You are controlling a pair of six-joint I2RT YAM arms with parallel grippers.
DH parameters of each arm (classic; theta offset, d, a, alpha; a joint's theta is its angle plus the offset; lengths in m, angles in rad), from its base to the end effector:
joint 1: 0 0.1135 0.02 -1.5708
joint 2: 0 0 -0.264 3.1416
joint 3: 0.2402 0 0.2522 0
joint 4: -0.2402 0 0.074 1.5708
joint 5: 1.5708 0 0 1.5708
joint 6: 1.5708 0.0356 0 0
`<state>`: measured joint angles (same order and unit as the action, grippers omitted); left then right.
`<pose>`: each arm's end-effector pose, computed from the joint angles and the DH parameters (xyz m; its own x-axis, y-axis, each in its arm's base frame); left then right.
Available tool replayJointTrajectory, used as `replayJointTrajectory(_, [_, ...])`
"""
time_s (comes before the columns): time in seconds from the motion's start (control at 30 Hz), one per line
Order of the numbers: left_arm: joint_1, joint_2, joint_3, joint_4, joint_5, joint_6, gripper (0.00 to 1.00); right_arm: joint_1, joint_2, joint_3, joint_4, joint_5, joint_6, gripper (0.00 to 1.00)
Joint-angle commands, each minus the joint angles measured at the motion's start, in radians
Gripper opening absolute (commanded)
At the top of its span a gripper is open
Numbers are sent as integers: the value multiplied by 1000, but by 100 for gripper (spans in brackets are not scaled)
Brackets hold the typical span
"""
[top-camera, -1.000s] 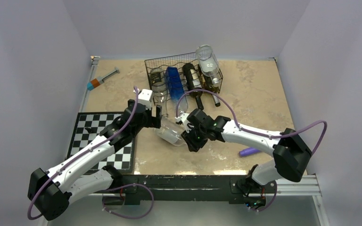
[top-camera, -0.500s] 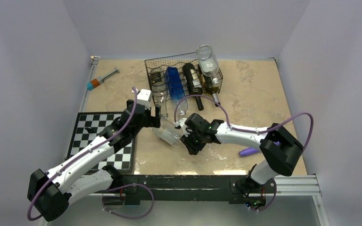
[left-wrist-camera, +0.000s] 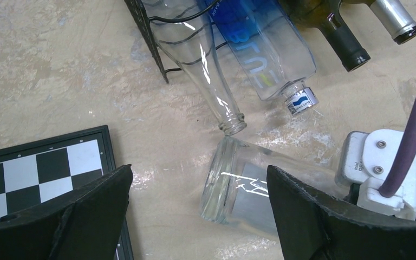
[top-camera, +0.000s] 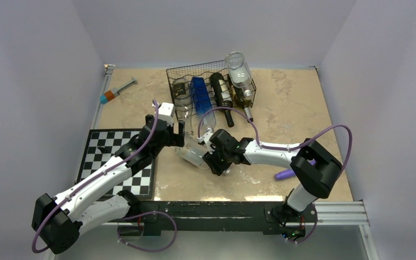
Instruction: Put the wine bottle on the wine rack
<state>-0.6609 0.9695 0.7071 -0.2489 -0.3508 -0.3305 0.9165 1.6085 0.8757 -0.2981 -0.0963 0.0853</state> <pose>0.1784 -0.1232 0.2730 -0.4757 -0.0162 -0.8795 0.1961 0.9727 -0.1240 0.1850 0.2468 0.1642 -0.5900 -0.6299 -0.5052 -0.7724 0.6225 0.1260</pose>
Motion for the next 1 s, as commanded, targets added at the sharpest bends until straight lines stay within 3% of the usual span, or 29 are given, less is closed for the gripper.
replayJointTrajectory(0.0, [9,1,25,39,-28,4,97,-4,15,35,76,54,-1,56])
replayJointTrajectory(0.33, [10,-7,28,18,-32,-2,97,12,58,-6,148,145,19,48])
replayJointTrajectory(0.43, [9,-11,26,12,-34,-2,97,22,76,-8,160,170,24,32])
replayJointTrajectory(0.53, [10,-17,27,8,-39,-1,97,29,74,-8,162,191,23,0])
replayJointTrajectory(0.97, [10,-31,42,10,-82,-4,97,41,-145,49,62,166,-38,0])
